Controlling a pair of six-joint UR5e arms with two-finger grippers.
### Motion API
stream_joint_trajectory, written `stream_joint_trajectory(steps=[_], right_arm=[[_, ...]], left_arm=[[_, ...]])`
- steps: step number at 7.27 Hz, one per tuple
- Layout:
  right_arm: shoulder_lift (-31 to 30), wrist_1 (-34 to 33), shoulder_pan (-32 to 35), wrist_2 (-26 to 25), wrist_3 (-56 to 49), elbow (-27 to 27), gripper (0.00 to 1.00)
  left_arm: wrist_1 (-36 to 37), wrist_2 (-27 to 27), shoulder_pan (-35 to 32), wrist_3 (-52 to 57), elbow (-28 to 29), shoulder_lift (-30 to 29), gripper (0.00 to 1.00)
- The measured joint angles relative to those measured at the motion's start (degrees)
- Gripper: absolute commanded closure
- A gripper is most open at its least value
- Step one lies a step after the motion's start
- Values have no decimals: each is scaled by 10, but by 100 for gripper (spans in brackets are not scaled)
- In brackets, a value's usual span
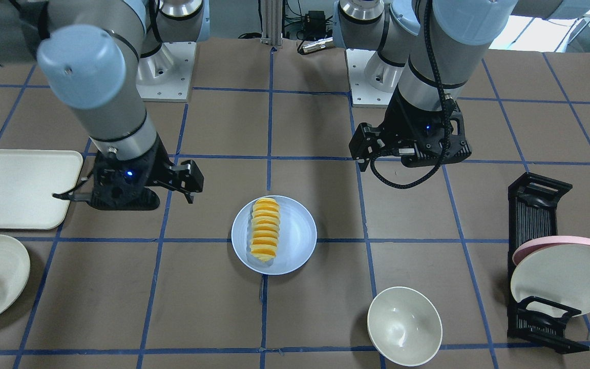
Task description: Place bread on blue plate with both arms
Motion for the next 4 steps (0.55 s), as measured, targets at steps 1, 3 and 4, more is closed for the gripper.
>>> stream_joint_trajectory(steps=[1,3,4], right_arm=[[-39,24,-6,-11,-10,3,0],[-59,41,-10,-17,-13,1,0],[-58,43,-11,-18,-13,3,0]], left_arm=[[0,0,0,1,-1,0,0],[0,0,0,2,-3,0,0],[0,1,0,3,-4,0,0]])
